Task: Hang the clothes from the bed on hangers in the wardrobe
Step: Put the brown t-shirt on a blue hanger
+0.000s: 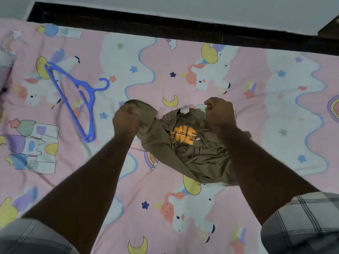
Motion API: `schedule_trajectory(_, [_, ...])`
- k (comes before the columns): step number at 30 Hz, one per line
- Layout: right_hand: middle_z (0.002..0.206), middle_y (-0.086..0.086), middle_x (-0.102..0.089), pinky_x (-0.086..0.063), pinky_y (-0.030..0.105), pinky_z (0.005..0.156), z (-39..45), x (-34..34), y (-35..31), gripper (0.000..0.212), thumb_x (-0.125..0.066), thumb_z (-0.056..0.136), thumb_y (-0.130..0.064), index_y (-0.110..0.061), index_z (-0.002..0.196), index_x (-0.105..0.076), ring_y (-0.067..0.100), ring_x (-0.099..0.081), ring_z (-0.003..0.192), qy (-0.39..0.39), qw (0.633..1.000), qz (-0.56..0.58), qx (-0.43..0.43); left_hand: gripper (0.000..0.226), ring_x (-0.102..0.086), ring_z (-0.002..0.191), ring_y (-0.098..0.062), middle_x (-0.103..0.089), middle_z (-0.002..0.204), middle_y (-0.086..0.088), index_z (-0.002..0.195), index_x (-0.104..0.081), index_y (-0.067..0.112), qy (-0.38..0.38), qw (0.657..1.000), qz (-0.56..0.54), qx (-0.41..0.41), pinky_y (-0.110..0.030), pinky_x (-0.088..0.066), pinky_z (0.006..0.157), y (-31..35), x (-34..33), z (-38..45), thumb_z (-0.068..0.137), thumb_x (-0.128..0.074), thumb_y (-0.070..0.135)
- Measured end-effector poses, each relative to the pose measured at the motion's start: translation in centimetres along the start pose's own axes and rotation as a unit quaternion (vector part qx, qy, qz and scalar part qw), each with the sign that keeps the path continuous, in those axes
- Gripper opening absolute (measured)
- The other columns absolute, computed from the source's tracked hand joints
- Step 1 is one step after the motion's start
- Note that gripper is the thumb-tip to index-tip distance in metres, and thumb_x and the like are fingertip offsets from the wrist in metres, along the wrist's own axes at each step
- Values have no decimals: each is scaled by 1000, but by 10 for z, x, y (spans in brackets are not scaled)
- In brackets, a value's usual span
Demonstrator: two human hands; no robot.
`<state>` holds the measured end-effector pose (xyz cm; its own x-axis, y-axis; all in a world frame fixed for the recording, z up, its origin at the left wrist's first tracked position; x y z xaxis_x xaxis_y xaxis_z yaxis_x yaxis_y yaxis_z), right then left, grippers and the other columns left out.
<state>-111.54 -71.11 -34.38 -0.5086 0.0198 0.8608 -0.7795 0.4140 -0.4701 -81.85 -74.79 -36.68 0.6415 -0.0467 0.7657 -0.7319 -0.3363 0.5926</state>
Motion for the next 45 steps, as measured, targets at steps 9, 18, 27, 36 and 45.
schedule_trajectory(9, [102,12,-74,-49,32,83,6,-38,38,24,-55,91,-11,-10,102,-75,32,-66,99,-45,999,-24,-19,24,-58,71,-23,-63,73,-4,86,-69,10,-131,972,104,-165,-29,-44,62,3,-91,-40,89,-45,9])
schedule_trajectory(18, [95,7,-70,-43,27,70,36,-96,27,24,-64,87,-29,-13,101,-75,28,-65,91,-118,992,-41,25,16,-59,90,-32,-63,103,-14,104,-65,7,-132,944,182,-240,-40,-48,76,5,-139,-26,93,-55,13])
schedule_trajectory(27, [106,10,-73,-47,31,81,20,-40,25,24,-54,93,-7,-10,108,-73,29,-66,98,-29,999,-11,-6,21,-65,79,-18,-67,80,4,97,-73,16,-58,993,-11,-98,-31,-49,74,26,-63,-19,95,-54,8])
schedule_trajectory(36, [96,3,-76,-51,28,86,-23,105,-17,21,-59,86,-2,-13,94,-76,20,-69,95,51,991,115,39,21,-68,98,-19,-74,95,7,92,-74,28,-21,992,-113,-52,-33,-52,94,82,65,-40,89,-62,11])
schedule_trajectory(45, [75,-15,-63,-39,1,65,-94,237,-90,18,-66,86,-3,-20,88,-70,-4,-61,71,103,980,153,72,16,-66,79,-18,-74,83,6,77,-71,30,1,970,-206,-129,-36,-54,83,145,195,-94,86,-67,17])
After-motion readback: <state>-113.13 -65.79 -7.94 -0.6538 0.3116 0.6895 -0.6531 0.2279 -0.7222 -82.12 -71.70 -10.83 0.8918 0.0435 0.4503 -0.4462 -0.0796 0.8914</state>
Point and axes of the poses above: each hand's wrist, its own z-axis towards the middle knuckle, its own x-axis out of the back of the hand, y = z × x, the point moved 4 cm from there along z, towards the middle knuckle
